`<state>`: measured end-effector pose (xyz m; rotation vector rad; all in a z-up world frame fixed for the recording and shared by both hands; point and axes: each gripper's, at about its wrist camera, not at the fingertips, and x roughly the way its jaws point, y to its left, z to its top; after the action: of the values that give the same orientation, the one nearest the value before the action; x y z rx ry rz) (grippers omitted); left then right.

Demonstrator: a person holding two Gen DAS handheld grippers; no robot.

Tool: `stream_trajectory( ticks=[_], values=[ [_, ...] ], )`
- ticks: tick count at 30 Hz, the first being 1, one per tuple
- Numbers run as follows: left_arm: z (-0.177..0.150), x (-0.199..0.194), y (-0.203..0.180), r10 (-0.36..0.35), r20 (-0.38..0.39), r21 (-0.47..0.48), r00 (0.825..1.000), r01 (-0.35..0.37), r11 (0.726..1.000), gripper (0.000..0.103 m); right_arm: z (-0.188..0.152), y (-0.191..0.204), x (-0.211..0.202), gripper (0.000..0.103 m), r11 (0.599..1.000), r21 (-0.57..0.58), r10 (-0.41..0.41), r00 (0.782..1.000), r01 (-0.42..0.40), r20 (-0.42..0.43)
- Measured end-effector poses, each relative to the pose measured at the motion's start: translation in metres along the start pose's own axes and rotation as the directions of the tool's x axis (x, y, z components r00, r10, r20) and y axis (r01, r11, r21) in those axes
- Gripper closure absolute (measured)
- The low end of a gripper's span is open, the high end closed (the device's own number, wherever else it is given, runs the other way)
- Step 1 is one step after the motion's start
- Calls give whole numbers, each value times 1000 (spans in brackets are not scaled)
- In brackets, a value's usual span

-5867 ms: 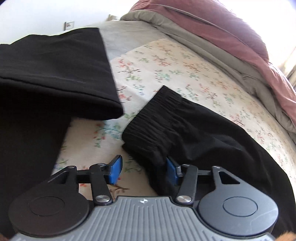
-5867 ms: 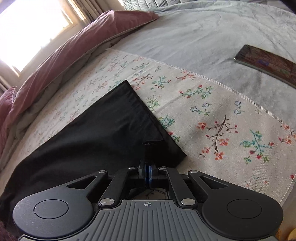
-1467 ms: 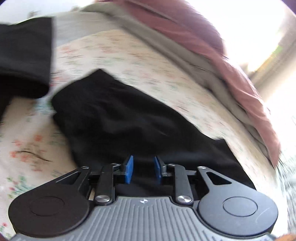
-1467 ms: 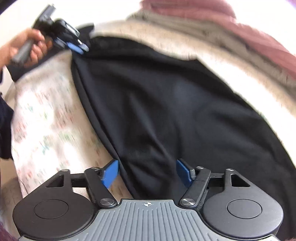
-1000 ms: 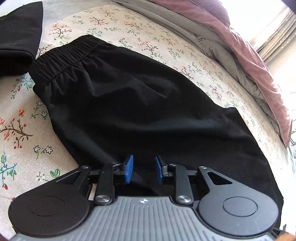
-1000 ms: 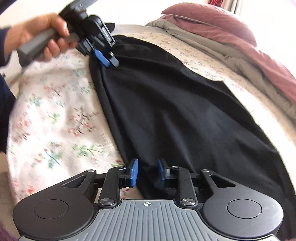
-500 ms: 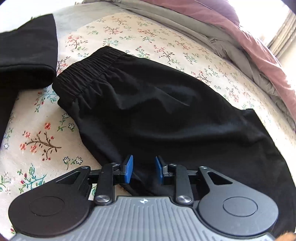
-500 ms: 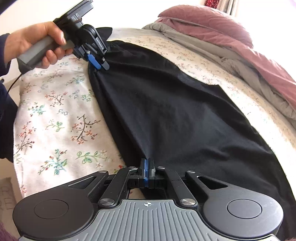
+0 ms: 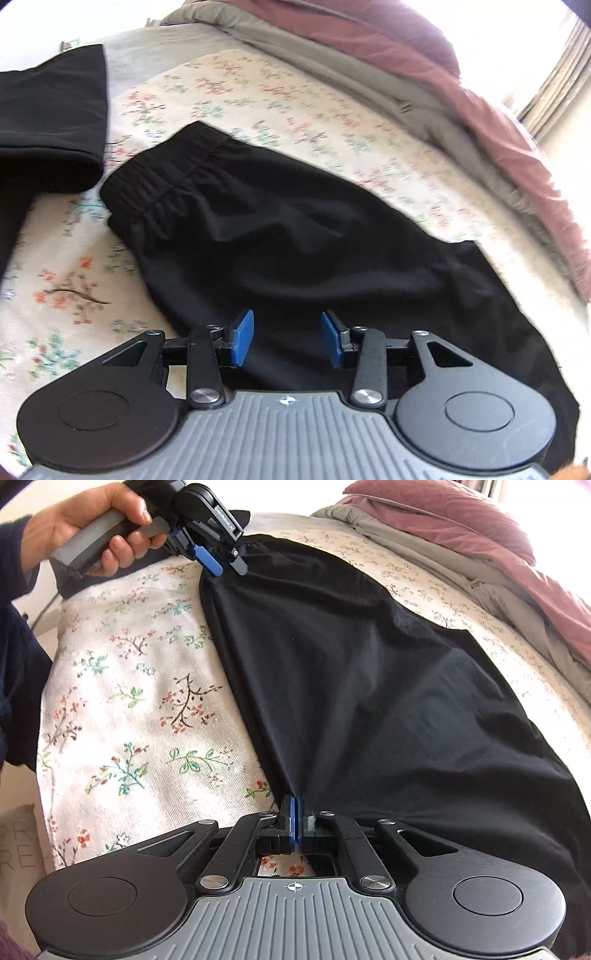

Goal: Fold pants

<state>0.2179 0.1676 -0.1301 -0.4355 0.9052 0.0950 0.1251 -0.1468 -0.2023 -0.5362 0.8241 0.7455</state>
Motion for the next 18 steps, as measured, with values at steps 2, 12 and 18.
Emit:
stream_trajectory(
  ticks=[2,12,18],
  values=[
    [-1,0,-14,-23,13,30,1000,23,999,48,1,-8,-4,95,999,38,29,999,-30,30],
    [-31,37,-65,36,-94,221,995,-15,975,46,-10,-72,-12,89,933,358,30,999,-44,43],
    [-30,40,-64,79,-75,263,994,-57,963,46,-52,-120,-16,92,880,473,-49,999,47,-9]
  ],
)
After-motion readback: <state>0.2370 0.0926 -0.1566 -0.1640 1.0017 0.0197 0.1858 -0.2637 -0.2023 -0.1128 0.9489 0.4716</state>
